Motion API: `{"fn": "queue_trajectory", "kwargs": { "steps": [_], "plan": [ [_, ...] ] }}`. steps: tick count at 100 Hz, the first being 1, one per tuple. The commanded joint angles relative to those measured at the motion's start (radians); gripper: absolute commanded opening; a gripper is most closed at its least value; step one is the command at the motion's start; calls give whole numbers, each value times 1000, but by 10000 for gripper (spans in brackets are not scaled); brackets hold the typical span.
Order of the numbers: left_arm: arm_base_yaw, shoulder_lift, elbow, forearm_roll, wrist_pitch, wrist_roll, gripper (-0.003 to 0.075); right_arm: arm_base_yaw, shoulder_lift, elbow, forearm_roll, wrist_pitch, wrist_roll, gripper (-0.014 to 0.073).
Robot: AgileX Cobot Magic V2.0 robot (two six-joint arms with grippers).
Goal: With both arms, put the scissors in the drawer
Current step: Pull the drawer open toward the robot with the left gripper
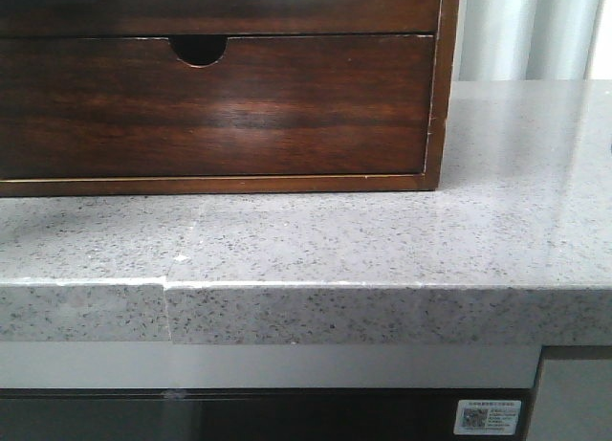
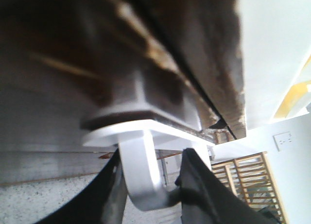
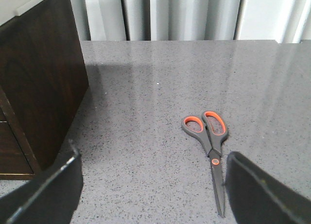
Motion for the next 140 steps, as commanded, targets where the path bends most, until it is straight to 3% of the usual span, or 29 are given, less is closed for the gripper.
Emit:
{"fn": "queue_trajectory", "kwargs": {
  "steps": [1, 34, 92, 140],
  "plan": [
    [-1, -26, -33, -76, 114, 52, 71, -4, 14, -34, -1, -81, -8, 545],
    [1, -58, 10, 8, 191, 66, 6, -4, 14, -34, -1, -81, -8, 545],
    [1, -470, 311, 80, 191, 83, 6, -4, 14, -34, -1, -81, -8, 545],
    [1, -673, 334, 133, 137, 57, 33, -4, 14, -34, -1, -81, -8, 545]
  ]
}}
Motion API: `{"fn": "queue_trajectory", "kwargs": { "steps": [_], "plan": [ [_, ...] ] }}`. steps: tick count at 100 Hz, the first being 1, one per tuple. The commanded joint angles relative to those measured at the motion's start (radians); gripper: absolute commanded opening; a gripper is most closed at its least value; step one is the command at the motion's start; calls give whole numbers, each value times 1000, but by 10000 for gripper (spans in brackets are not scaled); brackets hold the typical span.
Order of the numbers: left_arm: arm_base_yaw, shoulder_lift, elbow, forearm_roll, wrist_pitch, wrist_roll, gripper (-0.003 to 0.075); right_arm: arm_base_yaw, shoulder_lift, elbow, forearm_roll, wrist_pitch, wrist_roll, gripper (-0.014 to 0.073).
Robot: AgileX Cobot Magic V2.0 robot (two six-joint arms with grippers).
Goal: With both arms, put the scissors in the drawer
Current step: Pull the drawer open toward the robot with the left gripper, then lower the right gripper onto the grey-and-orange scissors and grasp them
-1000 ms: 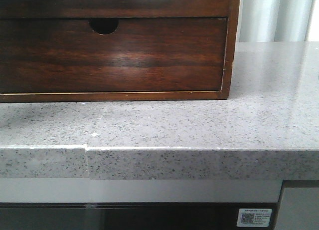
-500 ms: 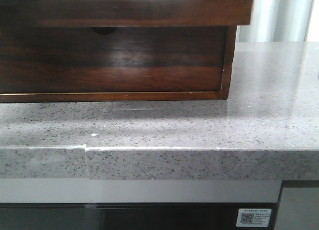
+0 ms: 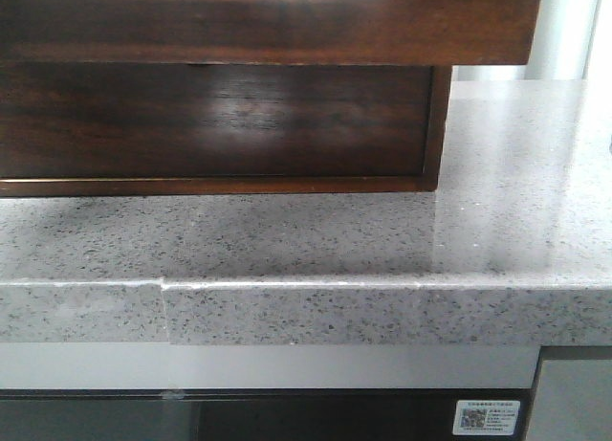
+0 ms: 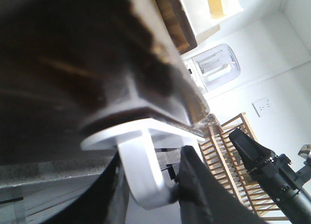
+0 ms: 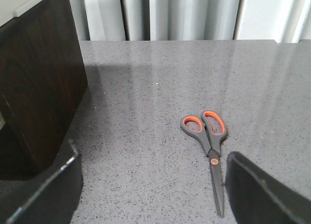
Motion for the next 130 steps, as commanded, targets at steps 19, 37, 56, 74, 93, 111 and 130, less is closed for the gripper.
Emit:
{"fn": "queue_trajectory", "kwargs": {
  "steps": [19, 37, 56, 74, 93, 111, 130],
  "plan": [
    [-9, -40, -54, 26, 123, 191, 266, -4, 14, -34, -3, -81, -8, 545],
    [-9, -40, -54, 58, 121, 190, 355, -4, 14, -34, -3, -82, -8, 545],
    [-9, -40, -54, 172, 106, 115, 355, -4, 14, -34, -3, -86, -8, 545],
    [-9, -40, -54, 261, 96, 55, 355, -4, 14, -34, -3, -90, -8, 545],
    [-9, -44, -94, 443, 103, -44, 355, -4, 14, -34, -44, -88, -8, 545],
    [-9, -127, -203, 742, 105, -220, 355, -4, 17, -46, -119, -30, -8, 545],
    [-11, -271, -327, 1122, 81, -373, 355, -4, 123, -127, -183, 125, 52, 545]
  ]
}}
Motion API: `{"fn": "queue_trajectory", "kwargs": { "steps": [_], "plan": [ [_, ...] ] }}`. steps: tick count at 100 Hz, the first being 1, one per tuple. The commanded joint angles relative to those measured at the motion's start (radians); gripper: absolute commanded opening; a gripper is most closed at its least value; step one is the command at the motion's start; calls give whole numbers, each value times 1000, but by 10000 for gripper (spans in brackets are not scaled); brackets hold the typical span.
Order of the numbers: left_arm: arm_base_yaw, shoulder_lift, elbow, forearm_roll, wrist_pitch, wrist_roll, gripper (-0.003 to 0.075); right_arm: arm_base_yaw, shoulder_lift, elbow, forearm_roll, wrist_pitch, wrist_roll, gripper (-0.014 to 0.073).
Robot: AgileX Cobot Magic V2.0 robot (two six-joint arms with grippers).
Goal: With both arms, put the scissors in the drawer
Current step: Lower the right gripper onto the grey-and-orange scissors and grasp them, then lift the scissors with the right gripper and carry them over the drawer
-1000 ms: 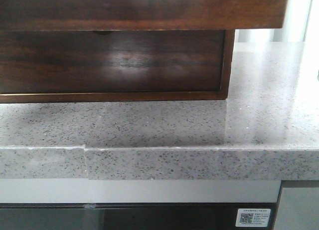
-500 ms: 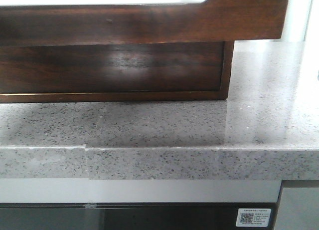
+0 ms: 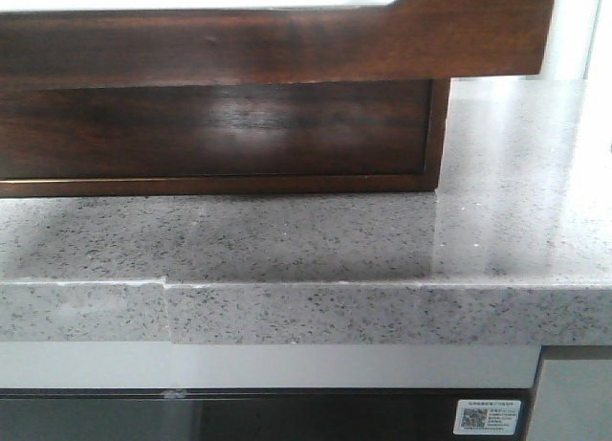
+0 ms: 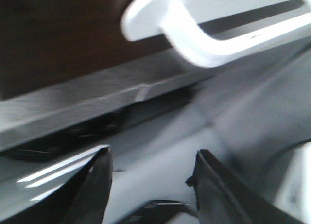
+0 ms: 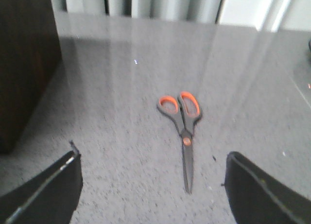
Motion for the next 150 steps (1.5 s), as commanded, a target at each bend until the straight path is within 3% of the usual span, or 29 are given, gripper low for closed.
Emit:
{"fn": "queue_trajectory", "kwargs": {
  "steps": [1, 18, 31, 43, 51, 71, 99, 123, 150],
  "plan": [
    [-11, -45, -80, 124, -43, -72, 355, -4, 80, -70, -71, 2, 44, 545],
    [-31, -76, -106, 232, -101, -88, 355, -4, 287, -195, -210, 164, 159, 545],
    [-44, -76, -102, 234, -148, -88, 355, -16, 450, -287, -214, 227, 169, 545],
    [-44, -76, -102, 234, -164, -88, 355, -92, 612, -360, -192, 265, 169, 545],
    [-44, -76, -102, 234, -173, -88, 355, -160, 694, -402, -149, 276, 144, 545],
    [-44, -76, -102, 234, -174, -88, 355, -281, 887, -505, 150, 315, -157, 545],
    [-44, -76, -102, 234, -174, -88, 355, -257, 1102, -656, 172, 389, -231, 541],
    [-44, -76, -102, 232, -171, -88, 355, -234, 1236, -773, 172, 427, -235, 376],
    [-44, -76, -102, 232, -171, -88, 355, -234, 1303, -816, 172, 441, -235, 344]
  ]
}}
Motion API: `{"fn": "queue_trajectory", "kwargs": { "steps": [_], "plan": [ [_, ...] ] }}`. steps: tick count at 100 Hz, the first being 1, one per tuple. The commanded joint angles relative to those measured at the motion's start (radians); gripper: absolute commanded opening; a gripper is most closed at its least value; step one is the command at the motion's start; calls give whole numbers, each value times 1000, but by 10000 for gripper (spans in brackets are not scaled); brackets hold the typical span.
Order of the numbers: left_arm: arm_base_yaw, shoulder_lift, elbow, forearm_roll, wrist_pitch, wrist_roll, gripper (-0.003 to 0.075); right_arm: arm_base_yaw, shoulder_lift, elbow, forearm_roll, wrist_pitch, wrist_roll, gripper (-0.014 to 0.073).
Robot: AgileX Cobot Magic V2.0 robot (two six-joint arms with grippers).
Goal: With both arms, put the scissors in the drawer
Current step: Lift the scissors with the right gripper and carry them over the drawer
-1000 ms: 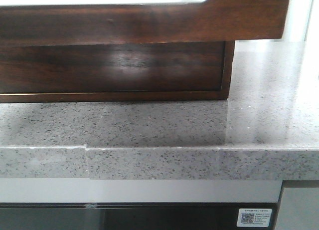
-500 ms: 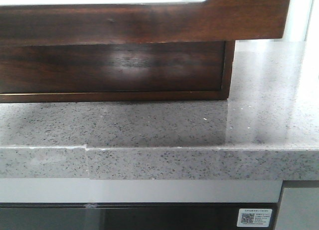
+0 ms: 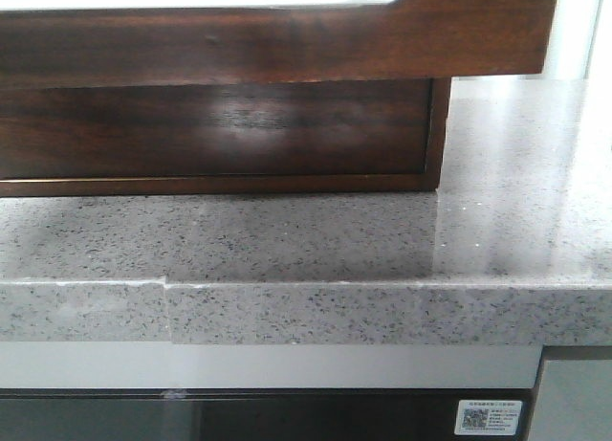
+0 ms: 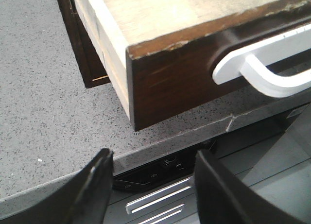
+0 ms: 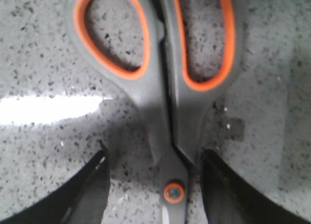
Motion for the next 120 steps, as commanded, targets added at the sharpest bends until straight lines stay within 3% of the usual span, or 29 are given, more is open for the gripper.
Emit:
{"fn": "queue_trajectory", "kwargs": {
  "steps": [1, 19, 40, 54, 82, 120],
  "plan": [
    [-8, 9, -28, -28, -63, -12, 355, -4, -35, -35, -1, -3, -12, 344],
    [-8, 9, -28, -28, -63, -12, 355, -4, -31, -35, -3, 2, -12, 330],
    [-8, 9, -28, -28, -63, -12, 355, -4, -31, -35, -3, 8, -12, 109],
    [-8, 9, -28, -28, -61, -12, 355, -4, -31, -38, -3, 18, -28, 8],
    [-8, 9, -28, -28, -55, -12, 355, -2, -80, -64, -3, 26, -32, -9],
    [-8, 9, -28, -28, -55, -12, 355, 30, -351, -68, 51, -27, -82, -9]
  ]
}}
